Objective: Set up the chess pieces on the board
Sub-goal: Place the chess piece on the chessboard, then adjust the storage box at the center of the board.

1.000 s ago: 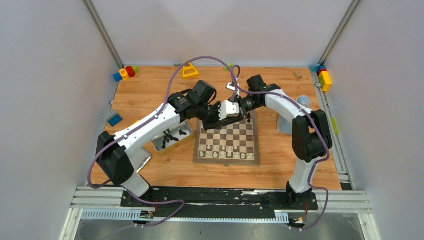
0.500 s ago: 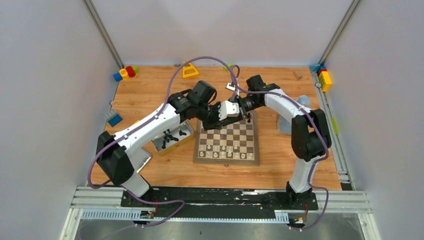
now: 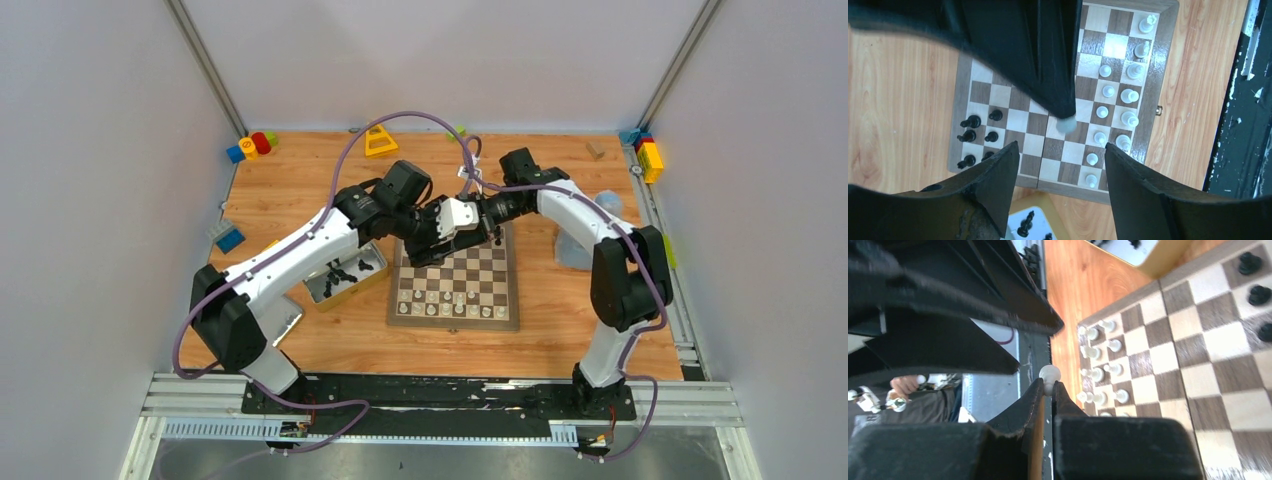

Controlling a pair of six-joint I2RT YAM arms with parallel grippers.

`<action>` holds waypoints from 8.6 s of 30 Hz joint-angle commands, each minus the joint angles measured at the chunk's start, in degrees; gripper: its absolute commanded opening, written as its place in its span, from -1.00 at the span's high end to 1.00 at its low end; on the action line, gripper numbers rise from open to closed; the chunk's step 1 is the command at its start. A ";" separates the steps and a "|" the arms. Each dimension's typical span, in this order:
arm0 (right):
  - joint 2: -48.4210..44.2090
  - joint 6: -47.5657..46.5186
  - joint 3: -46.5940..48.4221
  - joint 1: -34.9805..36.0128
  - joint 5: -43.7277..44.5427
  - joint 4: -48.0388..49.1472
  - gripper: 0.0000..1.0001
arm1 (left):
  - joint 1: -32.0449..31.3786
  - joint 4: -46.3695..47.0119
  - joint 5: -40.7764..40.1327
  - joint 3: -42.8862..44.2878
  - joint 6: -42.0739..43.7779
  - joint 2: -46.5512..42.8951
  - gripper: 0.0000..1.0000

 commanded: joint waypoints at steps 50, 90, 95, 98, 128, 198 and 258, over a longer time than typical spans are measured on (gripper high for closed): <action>-19.29 -10.36 -26.79 5.95 53.19 3.60 0.99 | 18.63 -4.62 -3.28 -10.68 -2.60 -15.02 -0.46; -19.47 -11.15 -28.21 8.53 57.78 2.72 0.80 | 18.67 -4.76 -2.92 -10.68 -2.64 -14.85 -0.48; -19.94 -11.33 -28.30 8.55 58.50 2.62 0.72 | 18.67 -4.70 -2.81 -10.69 -2.65 -14.85 -0.48; -20.18 -11.37 -28.40 8.62 58.63 2.50 0.70 | 18.67 -4.75 -2.80 -10.62 -2.65 -14.85 -0.48; -19.21 -11.15 -25.80 9.39 55.15 1.63 0.51 | 18.67 -4.11 -3.80 -11.63 -2.40 -15.20 -0.49; -26.83 -10.40 -26.76 3.60 53.71 11.86 0.36 | 25.79 -7.56 -21.09 -8.25 12.43 14.58 0.36; -24.56 -10.38 -27.23 3.58 54.08 12.39 0.36 | 24.91 10.29 -9.04 -20.12 -18.64 2.89 0.07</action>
